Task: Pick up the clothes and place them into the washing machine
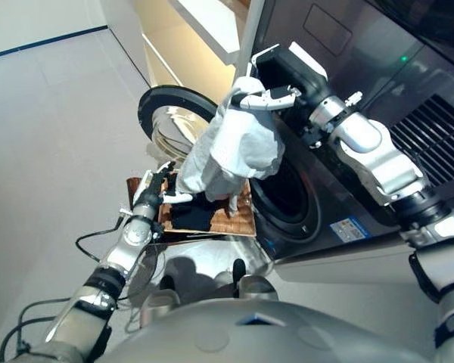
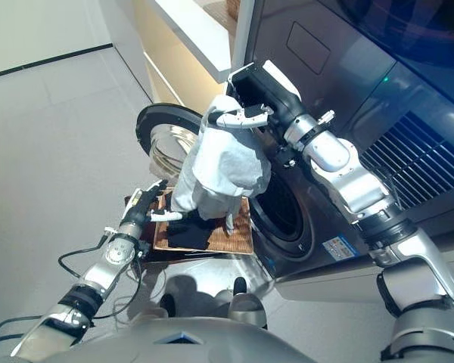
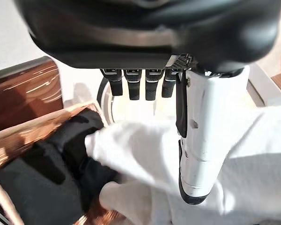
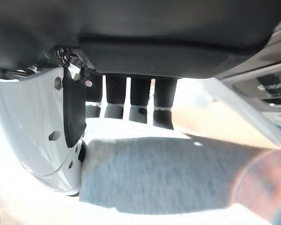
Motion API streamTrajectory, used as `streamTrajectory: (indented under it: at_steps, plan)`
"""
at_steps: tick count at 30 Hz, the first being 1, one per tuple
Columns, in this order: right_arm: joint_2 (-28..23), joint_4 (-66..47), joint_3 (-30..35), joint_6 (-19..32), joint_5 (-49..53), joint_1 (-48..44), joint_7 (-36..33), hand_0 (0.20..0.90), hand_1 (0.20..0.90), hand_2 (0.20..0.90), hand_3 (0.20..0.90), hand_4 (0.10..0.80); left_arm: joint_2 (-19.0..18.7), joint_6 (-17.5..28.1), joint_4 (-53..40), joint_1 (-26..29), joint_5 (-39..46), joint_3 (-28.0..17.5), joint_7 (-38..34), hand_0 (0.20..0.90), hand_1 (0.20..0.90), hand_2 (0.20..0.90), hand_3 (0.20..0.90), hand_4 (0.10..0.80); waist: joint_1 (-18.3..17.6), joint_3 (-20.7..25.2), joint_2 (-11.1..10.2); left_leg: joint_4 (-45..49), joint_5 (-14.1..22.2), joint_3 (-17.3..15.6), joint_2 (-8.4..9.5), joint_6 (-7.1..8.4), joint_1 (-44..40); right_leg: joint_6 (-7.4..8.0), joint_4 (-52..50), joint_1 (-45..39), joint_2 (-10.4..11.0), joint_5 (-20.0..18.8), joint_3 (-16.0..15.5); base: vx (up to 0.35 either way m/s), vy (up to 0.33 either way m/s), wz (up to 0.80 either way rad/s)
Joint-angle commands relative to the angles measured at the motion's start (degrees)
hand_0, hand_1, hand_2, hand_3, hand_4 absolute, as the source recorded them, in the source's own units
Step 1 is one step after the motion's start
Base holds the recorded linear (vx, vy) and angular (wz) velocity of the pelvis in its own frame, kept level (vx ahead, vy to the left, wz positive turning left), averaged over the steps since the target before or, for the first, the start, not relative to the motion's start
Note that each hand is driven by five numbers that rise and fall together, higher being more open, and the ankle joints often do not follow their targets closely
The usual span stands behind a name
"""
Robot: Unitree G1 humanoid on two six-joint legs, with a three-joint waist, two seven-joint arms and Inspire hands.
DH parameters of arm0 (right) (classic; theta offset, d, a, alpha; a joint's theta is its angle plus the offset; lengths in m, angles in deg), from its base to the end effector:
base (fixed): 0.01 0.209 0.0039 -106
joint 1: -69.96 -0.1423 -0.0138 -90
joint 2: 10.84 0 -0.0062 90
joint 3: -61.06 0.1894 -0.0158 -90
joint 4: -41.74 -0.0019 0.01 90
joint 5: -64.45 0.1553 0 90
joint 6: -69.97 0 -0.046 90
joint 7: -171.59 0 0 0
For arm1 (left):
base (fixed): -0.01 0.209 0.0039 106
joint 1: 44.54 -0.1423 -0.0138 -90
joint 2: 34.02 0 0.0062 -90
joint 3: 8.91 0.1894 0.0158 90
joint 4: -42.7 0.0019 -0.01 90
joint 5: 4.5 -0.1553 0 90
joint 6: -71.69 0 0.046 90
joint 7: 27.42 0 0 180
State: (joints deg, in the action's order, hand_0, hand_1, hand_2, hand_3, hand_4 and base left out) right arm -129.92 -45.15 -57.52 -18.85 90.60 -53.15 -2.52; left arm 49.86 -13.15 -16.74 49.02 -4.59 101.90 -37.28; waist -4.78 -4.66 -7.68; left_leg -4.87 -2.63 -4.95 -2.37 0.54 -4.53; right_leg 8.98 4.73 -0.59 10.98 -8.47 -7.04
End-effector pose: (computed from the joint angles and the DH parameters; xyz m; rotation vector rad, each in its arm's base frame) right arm 0.2968 -0.1820 0.1579 -0.4641 -0.2343 0.5274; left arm 0.1977 0.1953 -0.0508 0.5036 0.3979 -0.1054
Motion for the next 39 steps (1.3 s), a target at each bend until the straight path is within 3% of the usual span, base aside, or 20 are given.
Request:
streamTrajectory:
  at_steps: [1, 8, 13, 20, 22, 28, 39]
  plan:
    - [-1.97, -1.25, 9.64, 6.52, 0.47, -5.17, -4.46, 0.200, 0.200, 0.200, 0.200, 0.300, -2.10, 5.23, -7.91, 3.38, 1.96, -1.26, 0.30, 0.900, 0.900, 0.900, 0.900, 0.800, 3.14, 5.04, -0.55, -0.13, 2.84, 1.74, -0.59, 1.18, 0.59, 3.33, -5.05, -0.16, 4.74, 2.48, -1.00, 0.000, 0.000, 0.00]
    - [-2.85, -0.25, 11.38, 6.30, -0.08, -4.86, -4.16, 0.200, 0.200, 0.200, 0.200, 0.300, -3.88, 5.61, -13.23, -3.47, 4.39, -1.95, 4.85, 0.900, 0.900, 0.900, 0.900, 0.800, 4.17, 4.59, -0.49, -0.13, 2.83, 2.29, -0.43, 0.88, 0.88, 3.34, -4.92, -0.21, 4.80, 2.45, -1.28, 0.000, 0.000, 0.00]
    - [-2.84, -0.57, 11.90, 6.36, -0.12, -4.44, -3.93, 0.200, 0.200, 0.200, 0.200, 0.300, -3.85, 5.32, -12.41, -3.47, 3.92, -3.02, 4.34, 0.900, 0.900, 0.900, 0.900, 0.800, 4.31, 4.58, -0.50, -0.13, 2.77, 2.30, -0.37, 0.95, 0.97, 3.22, -4.81, -0.18, 4.72, 2.54, -1.27, 0.000, 0.000, 0.00]
    - [-1.54, -0.97, 10.89, 6.47, 0.38, -5.40, -4.09, 0.200, 0.200, 0.200, 0.200, 0.300, -2.78, 5.16, -9.18, 3.13, 2.92, -1.49, 2.26, 0.900, 0.900, 0.900, 0.900, 0.800, 3.57, 4.76, -0.60, -0.13, 2.62, 2.19, -0.46, 1.20, 1.15, 3.09, -4.69, -0.08, 4.64, 2.56, -1.37, 0.000, 0.000, 0.00]
    - [-0.67, -1.01, 9.57, 6.50, 1.48, -6.75, -3.99, 0.200, 0.200, 0.200, 0.200, 0.300, -1.75, 4.76, -5.37, 7.66, 2.69, 1.12, 1.93, 0.900, 0.900, 0.900, 0.900, 0.800, 2.93, 5.05, -0.71, -0.13, 2.58, 2.09, -0.54, 1.33, 1.14, 3.02, -4.74, -0.02, 4.50, 2.50, -1.28, 0.000, 0.000, 0.00]
    - [0.30, -2.00, 7.39, 7.10, 2.63, -8.41, -4.02, 0.200, 0.200, 0.200, 0.200, 0.300, -0.40, 4.07, 1.94, 14.99, -0.87, 3.22, -2.35, 0.900, 0.900, 0.900, 0.900, 0.800, 1.87, 5.51, -0.87, -0.13, 2.58, 1.79, -0.91, 1.68, 0.98, 2.97, -4.70, -0.03, 4.20, 2.53, -1.09, 0.000, 0.000, 0.00]
    - [1.82, -2.16, 4.91, 7.47, 3.72, -10.05, -4.33, 0.200, 0.200, 0.200, 0.200, 0.300, 0.11, 3.66, 6.69, 21.75, -0.83, 5.41, -3.99, 0.900, 0.900, 0.900, 0.900, 0.800, 0.85, 5.79, -0.59, -0.13, 2.61, 1.30, -1.18, 1.95, 0.76, 2.99, -4.59, -0.06, 4.12, 2.51, -0.82, 0.000, 0.000, 0.00]
